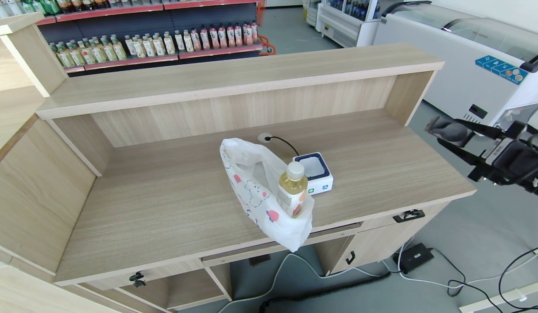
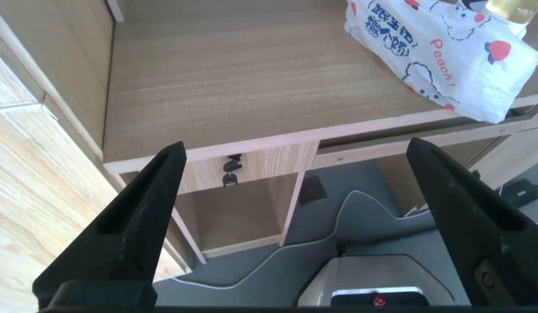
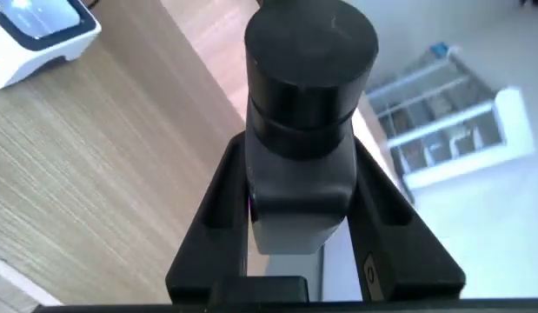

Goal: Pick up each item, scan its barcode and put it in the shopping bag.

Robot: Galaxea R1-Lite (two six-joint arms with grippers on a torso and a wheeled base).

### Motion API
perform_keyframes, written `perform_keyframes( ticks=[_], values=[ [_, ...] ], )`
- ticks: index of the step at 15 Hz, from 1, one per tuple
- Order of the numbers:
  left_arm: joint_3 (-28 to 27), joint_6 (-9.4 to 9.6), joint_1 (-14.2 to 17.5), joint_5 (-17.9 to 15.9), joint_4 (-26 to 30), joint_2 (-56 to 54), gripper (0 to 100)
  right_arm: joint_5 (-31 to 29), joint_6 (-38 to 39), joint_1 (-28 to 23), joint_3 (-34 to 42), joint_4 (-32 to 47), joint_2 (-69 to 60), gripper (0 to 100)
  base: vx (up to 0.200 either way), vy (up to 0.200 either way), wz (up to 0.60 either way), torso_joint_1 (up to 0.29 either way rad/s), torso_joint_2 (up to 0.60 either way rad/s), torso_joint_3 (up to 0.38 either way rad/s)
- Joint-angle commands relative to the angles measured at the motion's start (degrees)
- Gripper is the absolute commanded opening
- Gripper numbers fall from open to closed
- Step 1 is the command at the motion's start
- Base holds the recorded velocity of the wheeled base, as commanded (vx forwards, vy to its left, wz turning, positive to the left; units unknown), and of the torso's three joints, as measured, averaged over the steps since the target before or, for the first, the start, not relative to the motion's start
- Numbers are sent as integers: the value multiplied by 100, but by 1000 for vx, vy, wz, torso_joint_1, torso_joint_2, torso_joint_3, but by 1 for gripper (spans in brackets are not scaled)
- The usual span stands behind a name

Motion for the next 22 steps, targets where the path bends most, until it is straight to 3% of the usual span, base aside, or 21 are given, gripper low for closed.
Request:
perform_keyframes(
  ticks=[1,2,3,5,8,12,14,18,22],
  values=[
    [0,-2,0,-1,-1,-2,100,682,-595,93,-66,-17,-196,0,0,0,0,0,0,0],
    [0,-2,0,-1,-1,-2,100,813,-727,146,-75,-26,-205,0,0,0,0,0,0,0],
    [0,-2,0,-1,-1,-2,100,1350,-1351,427,-101,-43,-249,0,0,0,0,0,0,0],
    [0,-2,0,-1,-1,-2,100,1850,-2194,822,-22,-43,-416,0,0,0,0,0,0,0],
    [0,-2,0,-1,-1,-2,100,1886,-3187,1350,593,-544,-741,0,0,0,0,0,0,0],
    [0,-2,0,-1,-1,-2,100,1859,-4269,2624,698,-1458,-706,0,0,0,0,0,0,0],
    [0,-2,0,-1,-1,-2,100,1894,-4989,3187,821,-1415,-679,0,0,0,0,0,0,0],
    [0,-2,0,-1,-1,-2,100,1886,-5666,4083,892,-1388,-512,0,0,0,0,0,0,0],
    [0,-2,0,-1,-1,-2,100,1877,-6220,4558,971,-659,-565,0,0,0,0,0,0,0]
  ],
)
